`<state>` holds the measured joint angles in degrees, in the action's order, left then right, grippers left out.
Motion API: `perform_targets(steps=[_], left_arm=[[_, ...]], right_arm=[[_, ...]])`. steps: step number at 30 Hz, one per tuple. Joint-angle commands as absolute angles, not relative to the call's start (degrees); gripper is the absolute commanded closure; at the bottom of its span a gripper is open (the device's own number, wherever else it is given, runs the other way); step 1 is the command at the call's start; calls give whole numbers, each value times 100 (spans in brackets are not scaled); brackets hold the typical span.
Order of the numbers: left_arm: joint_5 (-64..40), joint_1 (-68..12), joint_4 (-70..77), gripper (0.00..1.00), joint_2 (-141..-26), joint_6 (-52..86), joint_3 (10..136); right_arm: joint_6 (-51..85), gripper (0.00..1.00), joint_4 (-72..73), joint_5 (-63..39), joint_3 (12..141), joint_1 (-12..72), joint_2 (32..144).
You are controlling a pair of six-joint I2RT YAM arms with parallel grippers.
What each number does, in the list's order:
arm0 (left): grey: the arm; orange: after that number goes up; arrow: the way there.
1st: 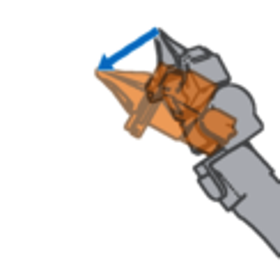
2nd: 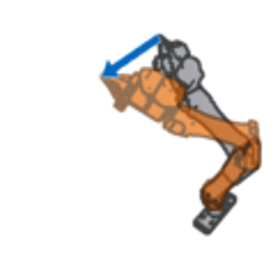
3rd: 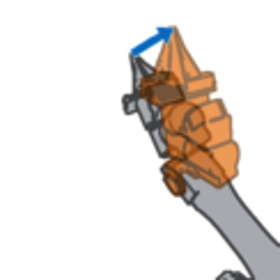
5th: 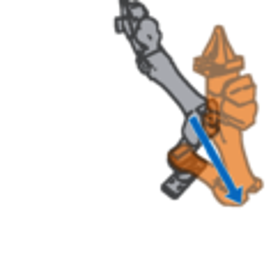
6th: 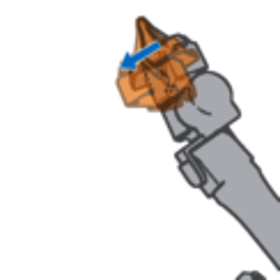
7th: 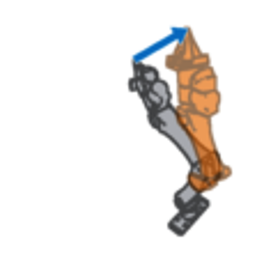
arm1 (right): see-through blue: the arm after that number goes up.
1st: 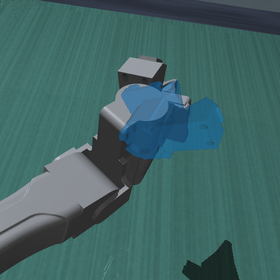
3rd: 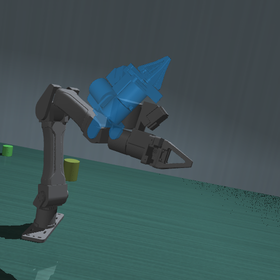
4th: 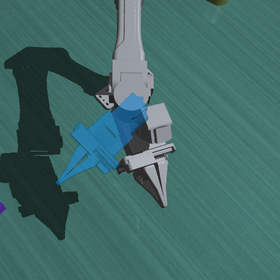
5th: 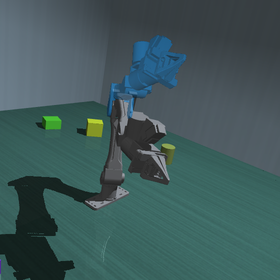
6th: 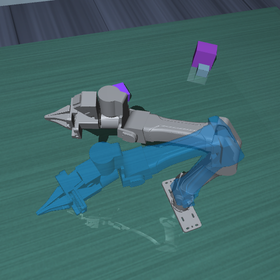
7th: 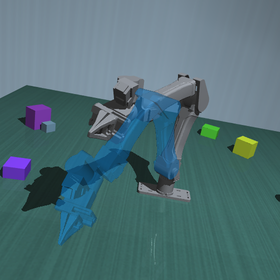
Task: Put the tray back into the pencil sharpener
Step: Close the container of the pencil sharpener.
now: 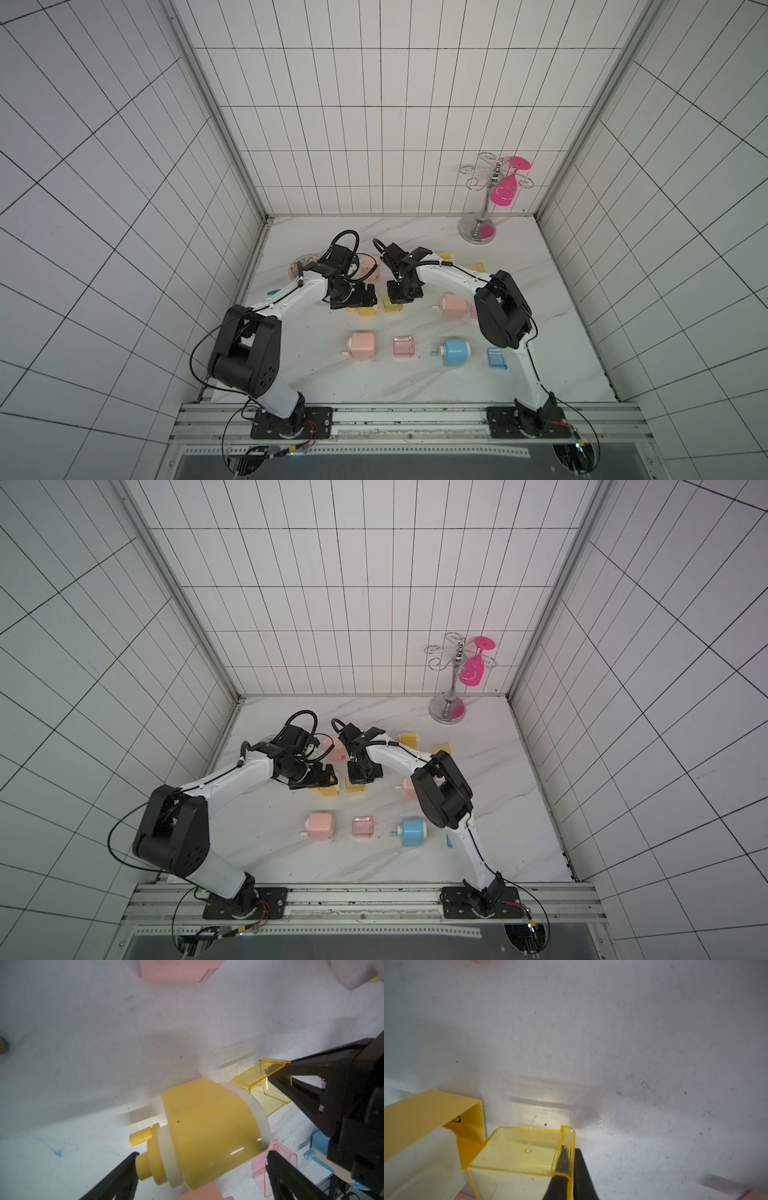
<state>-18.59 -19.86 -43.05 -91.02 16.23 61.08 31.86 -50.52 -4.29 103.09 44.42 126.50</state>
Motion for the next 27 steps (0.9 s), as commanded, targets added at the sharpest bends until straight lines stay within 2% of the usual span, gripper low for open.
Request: perform_targets(steps=[1,17,27], left_arm=[[-1921,-1969,-4201,3,-9132,1608,6240],[-1964,-1973,-4157,3,-9141,1609,6223],[-1977,-1969,-4146,3,-9120,1607,6189]], right_arm=[[3211,90,-5413,-241,10639,4544,12831],[3357,86,-5451,-341,10838,4587,12942],[3519,90,-5376,-560,10806,4594,12947]])
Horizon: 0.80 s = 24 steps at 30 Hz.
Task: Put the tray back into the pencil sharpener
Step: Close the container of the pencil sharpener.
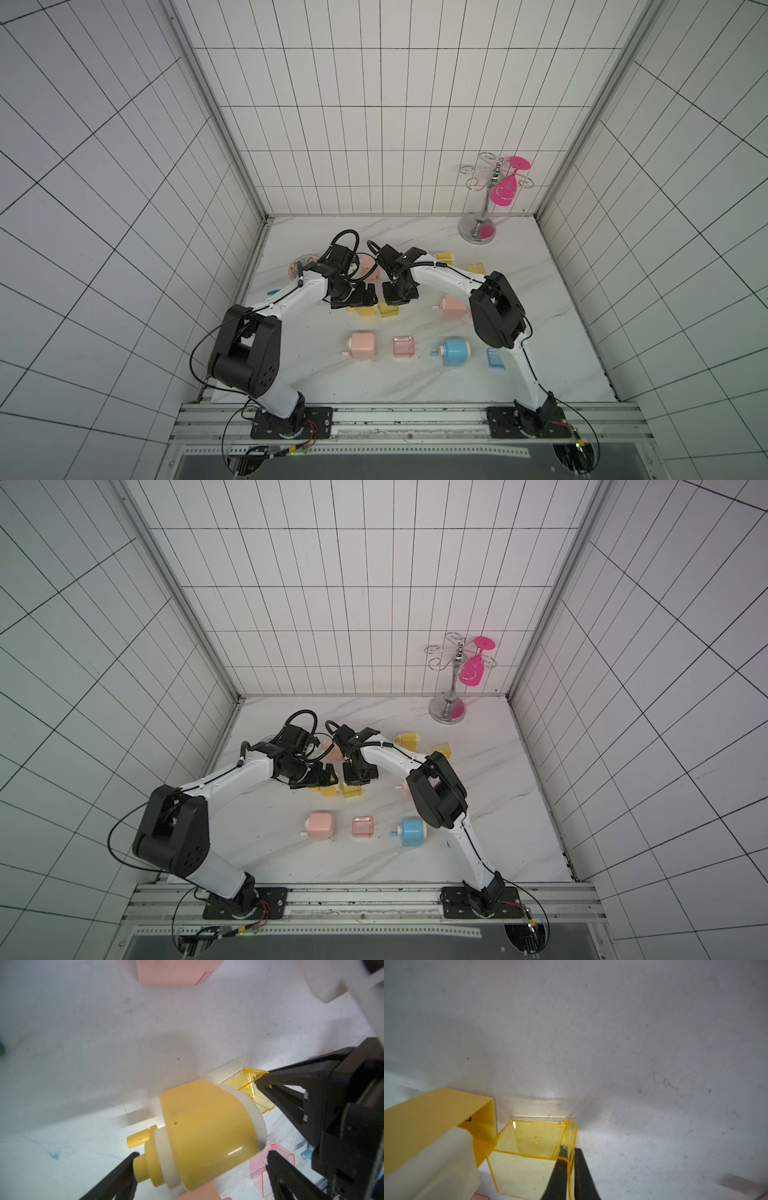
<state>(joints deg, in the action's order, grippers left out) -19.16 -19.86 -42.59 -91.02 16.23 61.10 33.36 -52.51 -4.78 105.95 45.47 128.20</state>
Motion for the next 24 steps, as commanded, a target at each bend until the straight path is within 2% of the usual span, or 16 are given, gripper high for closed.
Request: perform_targets(steps=[1,8,24], left_arm=[[-1977,-1974,-4147,3,-9122,1605,6187],[-1992,-1975,-4142,3,-9119,1601,6193],[-1998,-1975,-4147,3,-9127,1608,6223]], right_arm=[[3545,90,-5367,-562,10791,4593,12935],[3647,94,-5307,-589,10749,4597,12903],[3783,92,-5594,-228,11018,4671,12944]])
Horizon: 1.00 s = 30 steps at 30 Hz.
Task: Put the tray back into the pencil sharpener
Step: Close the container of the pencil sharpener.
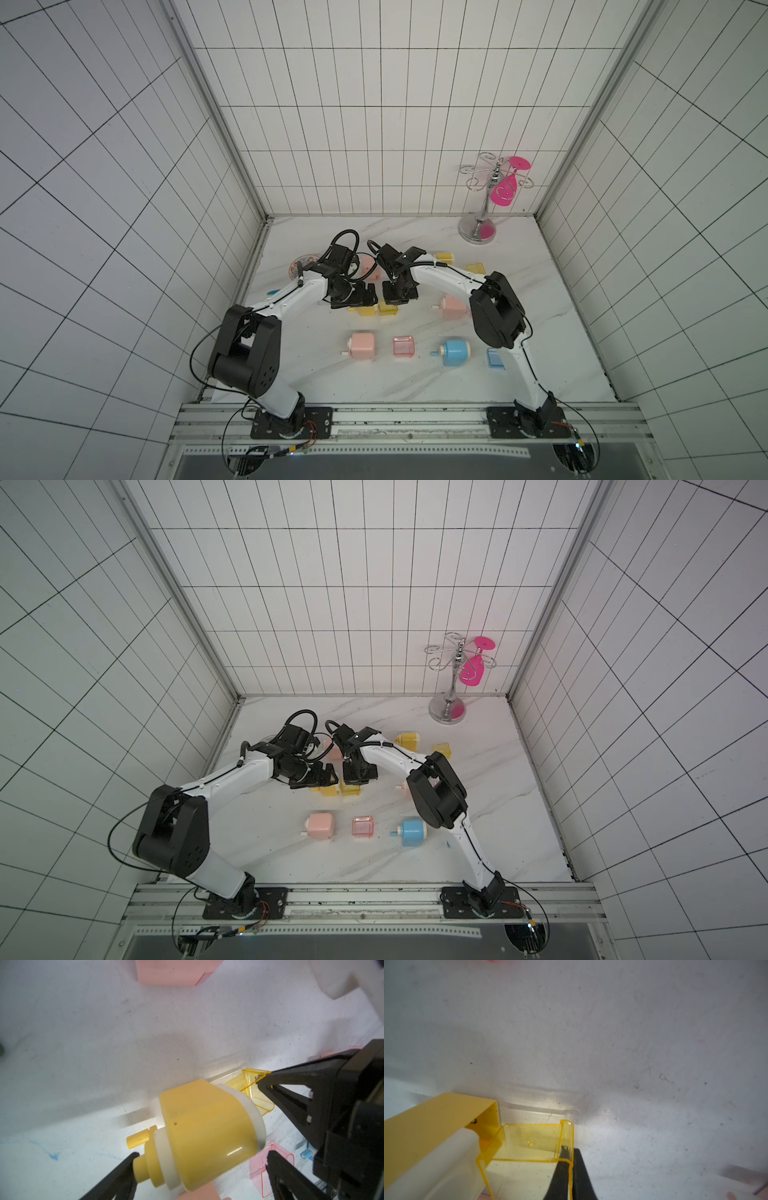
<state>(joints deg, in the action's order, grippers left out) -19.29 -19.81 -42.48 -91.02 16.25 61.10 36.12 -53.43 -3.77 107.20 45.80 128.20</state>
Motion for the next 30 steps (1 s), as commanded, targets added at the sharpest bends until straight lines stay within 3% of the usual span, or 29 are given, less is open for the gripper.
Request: perform_targets(steps=[1,30], left_arm=[[-2000,-1972,-4146,3,-9139,1601,6224],[-2016,-1982,-4137,3,-9167,1600,6233]], right_arm=[[3796,92,-5608,-229,11051,4684,12957],[4126,92,-6042,-114,11435,4755,13229]])
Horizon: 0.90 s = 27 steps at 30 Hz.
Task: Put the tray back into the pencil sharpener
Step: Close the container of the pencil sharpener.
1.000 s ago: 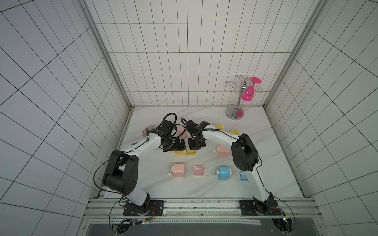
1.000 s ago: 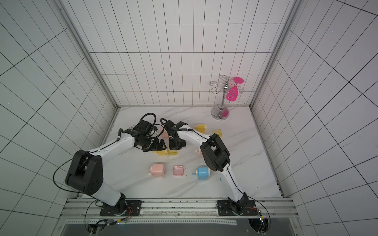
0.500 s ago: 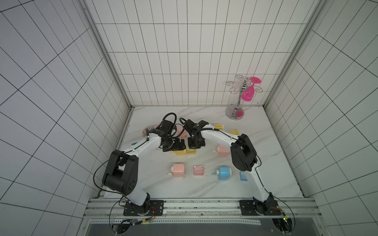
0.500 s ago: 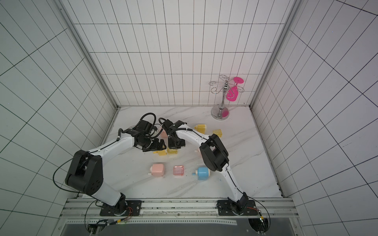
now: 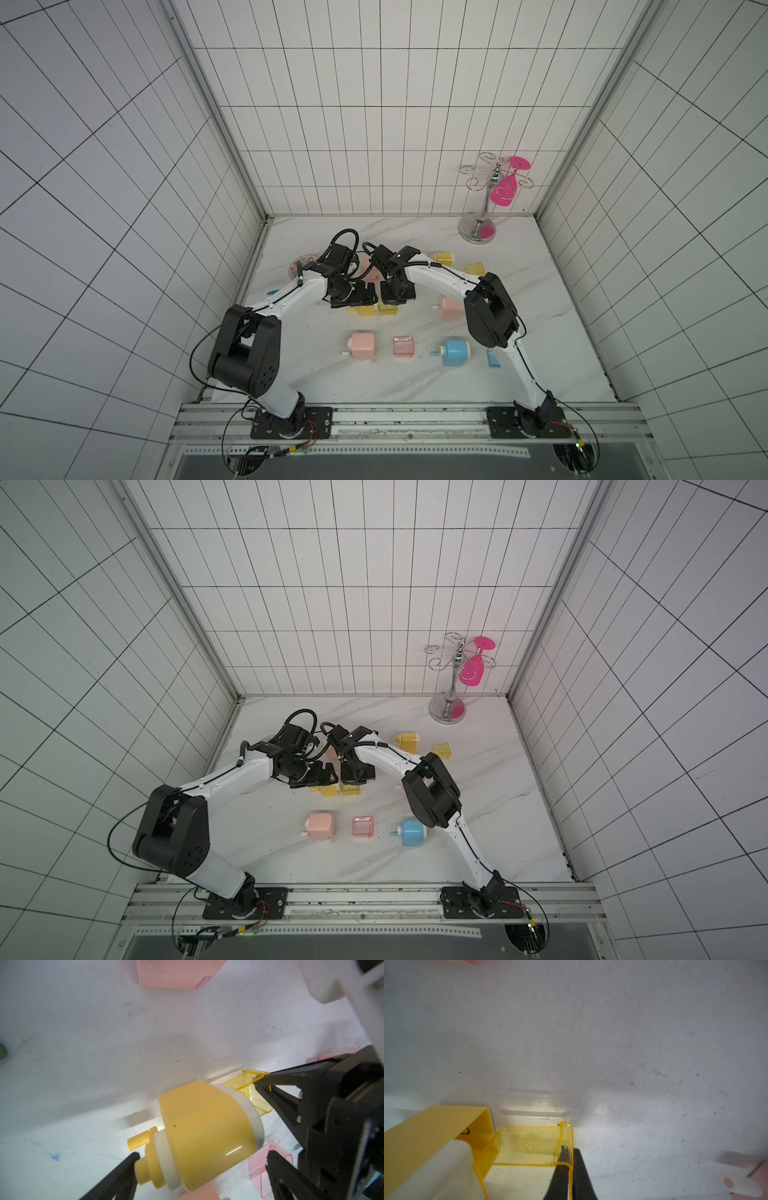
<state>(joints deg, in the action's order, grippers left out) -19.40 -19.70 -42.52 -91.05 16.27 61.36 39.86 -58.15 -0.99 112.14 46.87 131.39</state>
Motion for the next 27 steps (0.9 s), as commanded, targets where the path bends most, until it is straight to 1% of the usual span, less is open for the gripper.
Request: perform_targets(steps=[1,13,27], left_arm=[[-2021,-1981,-4139,3,-9165,1605,6231],[-2030,-1986,-4117,3,-9171,1606,6217],[-2033,-1979,-4104,3,-9175,1604,6223]], right_arm=[[4131,92,-6028,-123,11437,4755,13235],[4096,92,-6007,-211,11478,4781,13273],[4188,92,-6217,-48,11660,4801,13416]])
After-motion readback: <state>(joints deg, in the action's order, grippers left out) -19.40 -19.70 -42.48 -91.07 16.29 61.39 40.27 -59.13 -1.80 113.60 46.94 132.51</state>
